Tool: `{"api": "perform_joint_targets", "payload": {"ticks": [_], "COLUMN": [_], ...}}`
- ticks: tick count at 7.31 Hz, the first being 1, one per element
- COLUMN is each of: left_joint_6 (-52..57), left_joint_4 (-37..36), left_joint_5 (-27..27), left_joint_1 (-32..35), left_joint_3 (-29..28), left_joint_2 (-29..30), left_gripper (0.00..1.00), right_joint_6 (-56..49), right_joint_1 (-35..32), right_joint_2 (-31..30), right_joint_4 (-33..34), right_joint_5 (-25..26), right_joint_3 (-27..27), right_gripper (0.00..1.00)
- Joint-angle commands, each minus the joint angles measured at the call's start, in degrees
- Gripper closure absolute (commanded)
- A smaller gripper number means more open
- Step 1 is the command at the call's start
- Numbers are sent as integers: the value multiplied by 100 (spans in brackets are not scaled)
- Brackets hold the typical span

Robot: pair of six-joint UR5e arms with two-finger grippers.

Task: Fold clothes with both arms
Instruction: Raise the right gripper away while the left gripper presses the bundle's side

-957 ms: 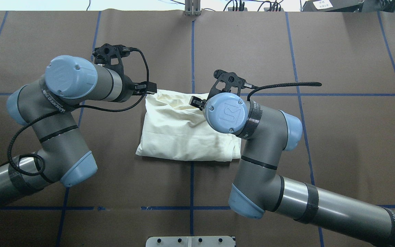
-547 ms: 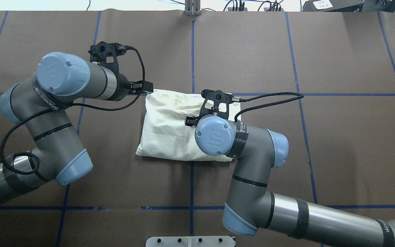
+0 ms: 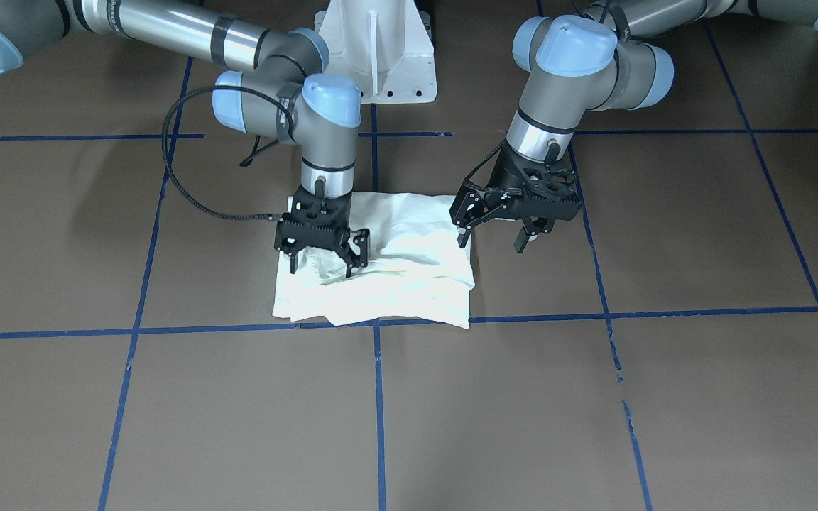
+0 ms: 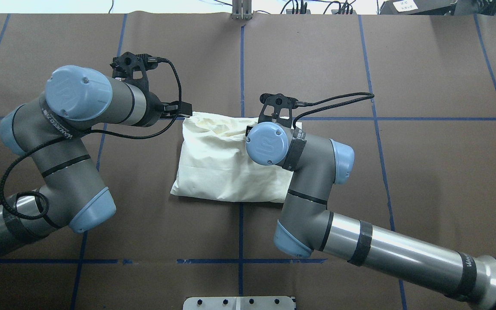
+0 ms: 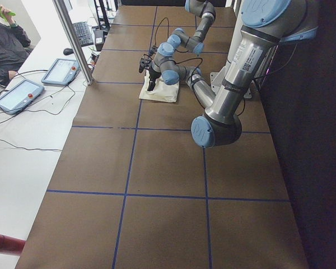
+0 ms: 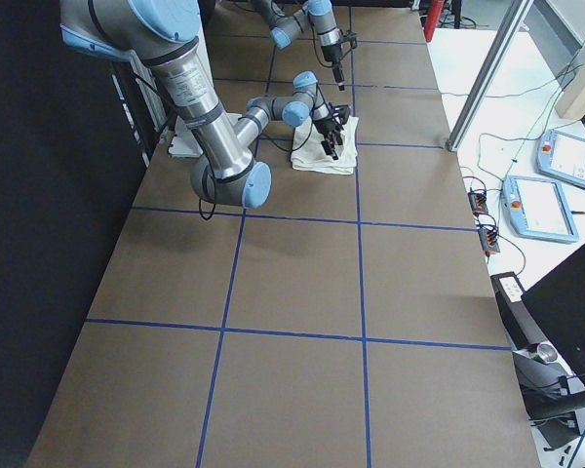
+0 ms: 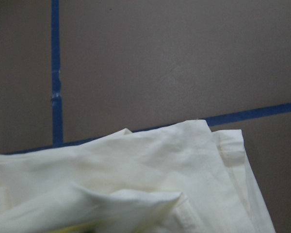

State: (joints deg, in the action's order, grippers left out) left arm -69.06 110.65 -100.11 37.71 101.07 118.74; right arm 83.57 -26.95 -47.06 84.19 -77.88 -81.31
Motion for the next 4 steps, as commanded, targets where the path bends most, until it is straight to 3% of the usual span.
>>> {"api": "perform_joint_targets", "payload": {"ticks": [1, 3, 4], "left_joint_6": [-2, 50, 59], "left_joint_4": [9, 244, 1012], "left_joint_5": [0, 0, 0], "left_joint_1": [-18, -53, -106], "left_joint_3": [-8, -34, -130], "left_joint_2": [0, -96, -340], "left_gripper": [0, 0, 0], "right_joint_6": [-260, -978, -1357], "right_joint_1": [-615, -1528, -1637], "right_joint_2": [145, 153, 145], "right_joint_4": [9, -26, -43], "right_joint_5": [-138, -1784, -1914], "right_joint_3": [493, 389, 206], "right_gripper": [0, 0, 0]}}
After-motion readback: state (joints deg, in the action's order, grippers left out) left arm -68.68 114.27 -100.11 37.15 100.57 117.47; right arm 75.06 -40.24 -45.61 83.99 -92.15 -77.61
